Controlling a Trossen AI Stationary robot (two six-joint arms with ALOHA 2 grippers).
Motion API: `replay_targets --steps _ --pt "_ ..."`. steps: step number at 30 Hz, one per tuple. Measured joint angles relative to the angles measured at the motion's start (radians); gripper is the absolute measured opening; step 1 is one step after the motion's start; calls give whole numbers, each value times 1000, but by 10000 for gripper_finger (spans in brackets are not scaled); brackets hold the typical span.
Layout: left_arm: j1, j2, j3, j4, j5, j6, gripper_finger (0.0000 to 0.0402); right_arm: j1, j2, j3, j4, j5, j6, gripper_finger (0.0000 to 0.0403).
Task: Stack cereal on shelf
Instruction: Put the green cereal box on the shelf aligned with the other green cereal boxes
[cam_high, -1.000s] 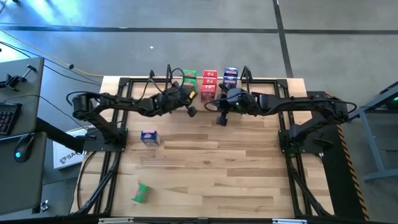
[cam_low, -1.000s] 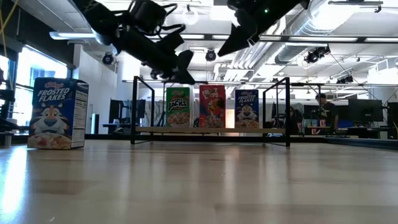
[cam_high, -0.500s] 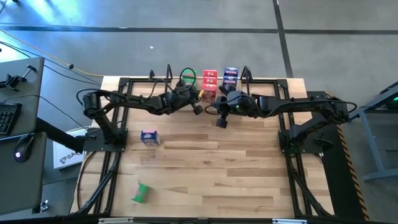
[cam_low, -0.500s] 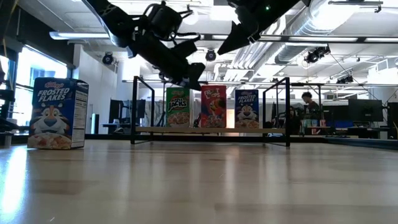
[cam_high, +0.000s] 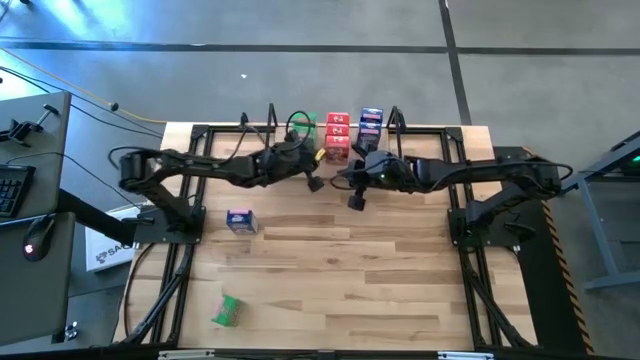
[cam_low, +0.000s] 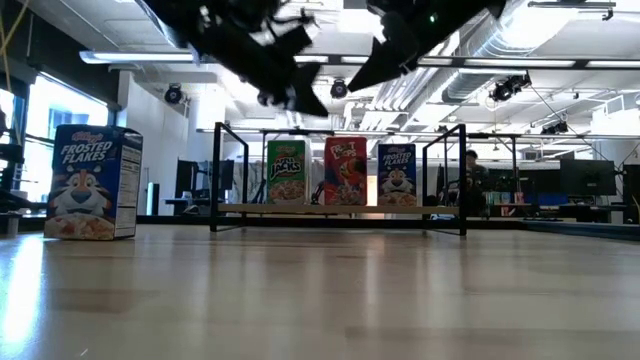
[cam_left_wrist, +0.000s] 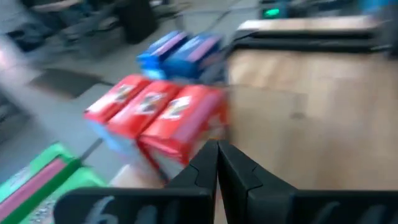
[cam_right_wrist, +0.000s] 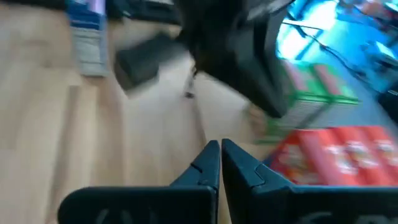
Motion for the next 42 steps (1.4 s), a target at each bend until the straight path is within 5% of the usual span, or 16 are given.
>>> replay_targets --steps 5,12,18,21,28,42 --pt "-48 -161 -69 -57 177 -67 2 36 2 -203 351 -108 46 0" --pt "-138 -331 -115 -258 300 -217 0 108 0 -468 892 -113 113 0" --pt "-268 -368 -40 -530 191 -436 1 122 1 -644 1240 -118 129 0" --pt "-362 -351 48 -760 98 -610 14 123 -7 -686 1274 -124 138 0" --pt "-575 -235 260 -1208 96 -1091 96 123 -8 -691 1278 -137 138 0" --pt "-905 101 618 -1604 385 -1785 223 120 -8 -692 1302 -260 70 0"
